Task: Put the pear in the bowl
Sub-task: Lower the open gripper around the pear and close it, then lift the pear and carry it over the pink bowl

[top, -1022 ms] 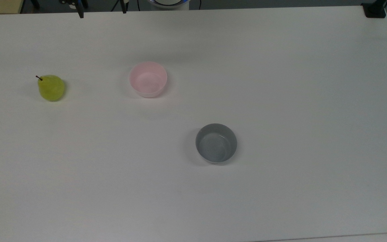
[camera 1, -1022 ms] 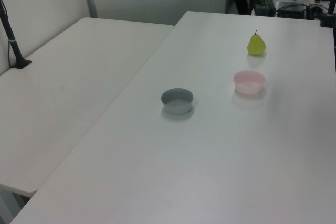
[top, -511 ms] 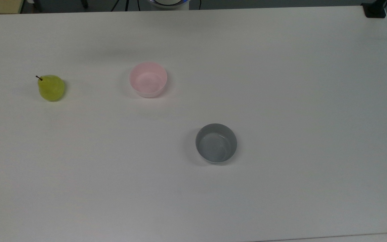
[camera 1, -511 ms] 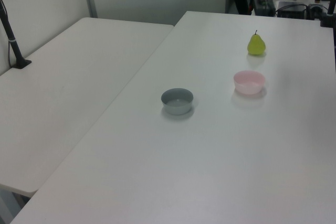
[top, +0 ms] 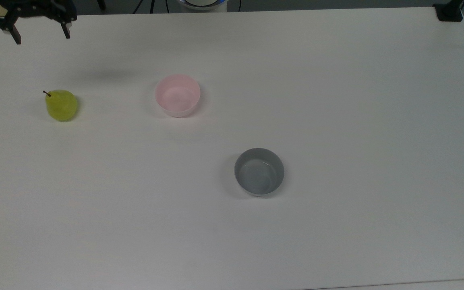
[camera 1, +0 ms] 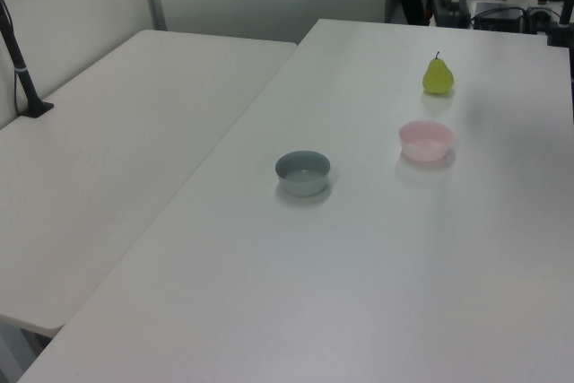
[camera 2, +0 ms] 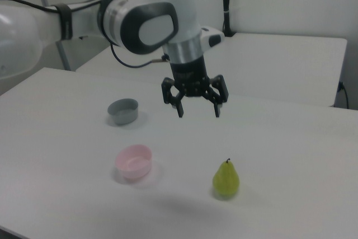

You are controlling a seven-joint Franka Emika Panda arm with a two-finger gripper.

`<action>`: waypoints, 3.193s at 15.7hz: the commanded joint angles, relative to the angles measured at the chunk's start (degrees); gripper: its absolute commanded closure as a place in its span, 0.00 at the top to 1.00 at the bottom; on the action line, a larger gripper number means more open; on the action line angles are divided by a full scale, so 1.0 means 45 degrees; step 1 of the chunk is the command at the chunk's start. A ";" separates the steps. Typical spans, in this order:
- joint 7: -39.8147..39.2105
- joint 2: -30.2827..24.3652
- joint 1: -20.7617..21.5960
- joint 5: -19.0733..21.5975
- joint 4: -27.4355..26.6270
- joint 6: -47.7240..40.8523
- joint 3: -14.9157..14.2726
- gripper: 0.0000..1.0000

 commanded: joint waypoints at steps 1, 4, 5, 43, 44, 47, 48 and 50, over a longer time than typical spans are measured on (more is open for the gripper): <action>-0.0297 0.0482 0.0018 -0.0001 -0.0639 0.1024 -0.0296 1.00; -0.0219 0.0757 -0.0001 -0.0001 -0.1711 0.2720 -0.0316 1.00; -0.0199 0.0854 -0.0021 -0.0001 -0.2083 0.3423 -0.0355 1.00; 0.2045 -0.0315 0.0291 -0.0274 -0.0585 -0.0723 0.1244 0.05; 0.2356 -0.0432 0.0291 -0.0255 -0.0389 -0.1330 0.1556 0.05; 0.3430 -0.0979 0.0291 -0.0139 -0.0270 -0.2096 0.2455 0.05; 0.3762 -0.1116 0.0330 -0.0080 -0.0289 -0.2252 0.2670 0.05; 0.4329 -0.1312 0.0679 0.0134 -0.0387 -0.2332 0.2847 0.05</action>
